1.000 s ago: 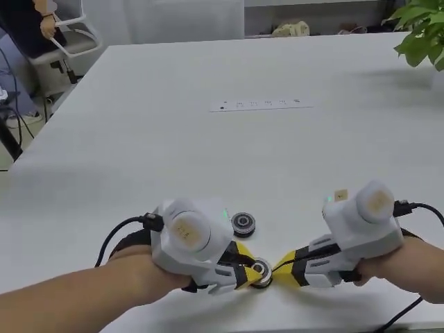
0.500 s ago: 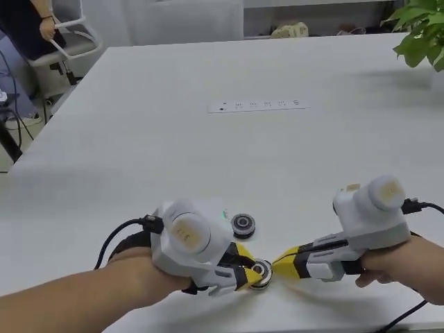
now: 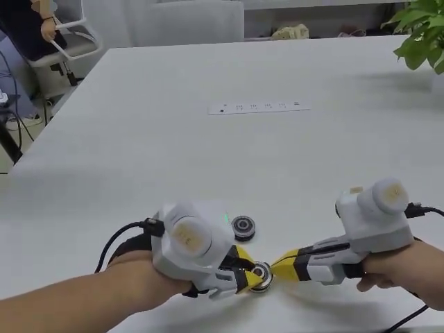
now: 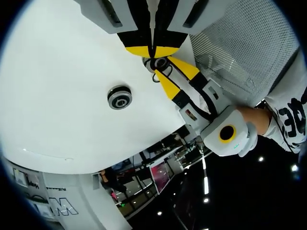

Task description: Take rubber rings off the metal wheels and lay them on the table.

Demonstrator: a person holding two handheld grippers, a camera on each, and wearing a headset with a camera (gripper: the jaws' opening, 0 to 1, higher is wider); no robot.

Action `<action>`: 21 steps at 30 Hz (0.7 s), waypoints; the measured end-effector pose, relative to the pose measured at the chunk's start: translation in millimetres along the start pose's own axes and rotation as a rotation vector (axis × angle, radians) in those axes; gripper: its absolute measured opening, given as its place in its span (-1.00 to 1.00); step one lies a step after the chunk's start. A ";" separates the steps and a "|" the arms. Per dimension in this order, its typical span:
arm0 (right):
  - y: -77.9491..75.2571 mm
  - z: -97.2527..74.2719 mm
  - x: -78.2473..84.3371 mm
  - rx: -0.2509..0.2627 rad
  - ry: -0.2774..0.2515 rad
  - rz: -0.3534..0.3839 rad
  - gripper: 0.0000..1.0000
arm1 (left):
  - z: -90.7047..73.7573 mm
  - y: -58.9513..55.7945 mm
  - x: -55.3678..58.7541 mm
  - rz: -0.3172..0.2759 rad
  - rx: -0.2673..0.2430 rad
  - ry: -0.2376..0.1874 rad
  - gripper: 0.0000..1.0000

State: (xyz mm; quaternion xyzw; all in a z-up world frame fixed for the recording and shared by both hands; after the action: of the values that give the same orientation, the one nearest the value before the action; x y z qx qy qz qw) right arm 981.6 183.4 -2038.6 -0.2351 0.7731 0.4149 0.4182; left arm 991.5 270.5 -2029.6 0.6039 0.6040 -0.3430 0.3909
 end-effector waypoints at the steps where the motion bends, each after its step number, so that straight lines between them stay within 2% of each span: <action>1: 0.1 0.0 0.2 -0.001 -0.001 0.002 -1.00 | 0.0 0.0 0.0 0.000 0.000 0.000 -0.87; 19: 9.9 5.7 -0.3 -0.039 -0.002 -0.018 -1.00 | -0.3 -1.4 0.0 -0.001 -0.004 0.006 -0.87; 20: 10.9 6.1 -1.0 -0.044 -0.007 -0.019 -1.00 | -0.3 -1.5 0.0 -0.001 -0.004 0.006 -0.87; 21: 22.0 8.8 -3.3 -0.111 -0.025 0.007 -1.00 | 0.1 -1.6 -0.2 -0.001 -0.006 0.005 -0.87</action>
State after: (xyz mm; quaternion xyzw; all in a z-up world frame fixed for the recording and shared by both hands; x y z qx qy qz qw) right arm 971.7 202.9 -2028.7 -0.2501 0.7445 0.4615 0.4126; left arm 990.0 270.3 -2029.5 0.6034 0.6062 -0.3399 0.3911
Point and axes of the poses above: the centre of the closed fingertips' face, and the gripper's own axes: z roughly forward along the fingers, y roughly to its left, x roughly out of its underside, the point moved 5 cm from there along -z, roughly backward along the fingers, and after that the axes turned 14 degrees about -y, right-handed, at the moved point
